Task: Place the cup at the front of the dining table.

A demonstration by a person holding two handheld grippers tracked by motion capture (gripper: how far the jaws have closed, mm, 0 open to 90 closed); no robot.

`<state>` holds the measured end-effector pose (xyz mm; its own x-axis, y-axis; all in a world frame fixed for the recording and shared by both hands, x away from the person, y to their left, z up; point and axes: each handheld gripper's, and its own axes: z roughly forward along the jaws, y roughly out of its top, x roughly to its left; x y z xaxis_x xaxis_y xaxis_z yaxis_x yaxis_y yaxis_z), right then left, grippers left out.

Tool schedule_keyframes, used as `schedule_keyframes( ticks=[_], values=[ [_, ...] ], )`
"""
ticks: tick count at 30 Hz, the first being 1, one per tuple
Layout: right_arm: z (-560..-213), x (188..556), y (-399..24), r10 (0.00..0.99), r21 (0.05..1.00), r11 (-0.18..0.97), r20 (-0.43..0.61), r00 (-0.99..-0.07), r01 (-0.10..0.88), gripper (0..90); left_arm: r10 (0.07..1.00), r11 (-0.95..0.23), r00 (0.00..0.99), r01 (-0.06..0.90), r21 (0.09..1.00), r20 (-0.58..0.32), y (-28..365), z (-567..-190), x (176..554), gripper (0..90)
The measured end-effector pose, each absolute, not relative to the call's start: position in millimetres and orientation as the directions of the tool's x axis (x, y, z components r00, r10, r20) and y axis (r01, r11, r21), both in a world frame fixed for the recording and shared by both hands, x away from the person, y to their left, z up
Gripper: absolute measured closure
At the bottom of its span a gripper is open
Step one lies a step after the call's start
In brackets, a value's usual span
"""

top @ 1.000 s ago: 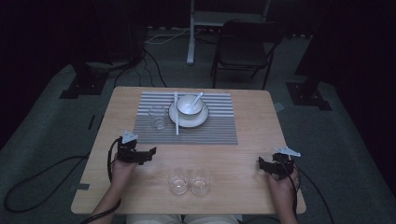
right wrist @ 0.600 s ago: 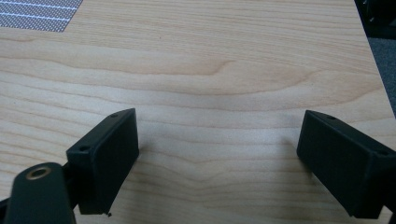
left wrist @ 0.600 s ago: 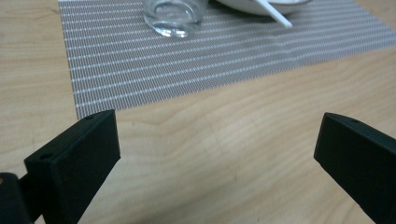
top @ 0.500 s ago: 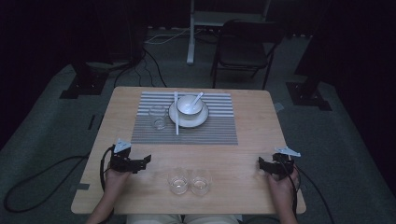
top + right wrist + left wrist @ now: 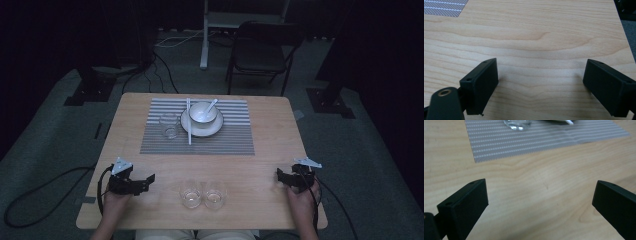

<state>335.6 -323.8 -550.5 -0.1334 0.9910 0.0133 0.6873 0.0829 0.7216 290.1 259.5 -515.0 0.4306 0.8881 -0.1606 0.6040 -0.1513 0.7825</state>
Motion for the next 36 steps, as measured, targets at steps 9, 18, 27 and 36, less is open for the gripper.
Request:
schedule_keyframes(
  ticks=[9, 18, 27, 36],
  values=[
    [-550.5, 335.6, -323.8, 0.991, 0.721, 0.083, 0.014, -0.134, 0.687, 12.1, 0.889, -0.148, 0.428, 0.607, 0.781, -0.164, 265.2, -519.8, 269.0, 0.4],
    [-550.4, 335.4, -323.7, 0.991, 0.721, 0.082, 0.014, -0.133, 0.688, 12.1, 0.879, -0.153, 0.446, 0.599, 0.786, -0.169, 270.3, -522.0, 251.0, 0.4],
    [-550.4, 334.9, -323.8, 0.991, 0.721, 0.081, 0.014, -0.131, 0.688, 12.1, 0.891, -0.182, 0.437, 0.594, 0.784, -0.124, 284.4, -530.3, 240.3, 0.4],
    [-550.4, 334.9, -323.8, 0.991, 0.721, 0.081, 0.014, -0.131, 0.688, 12.1, 0.892, -0.223, 0.445, 0.582, 0.782, -0.077, 305.8, -533.2, 230.3, 0.4]
  ],
)
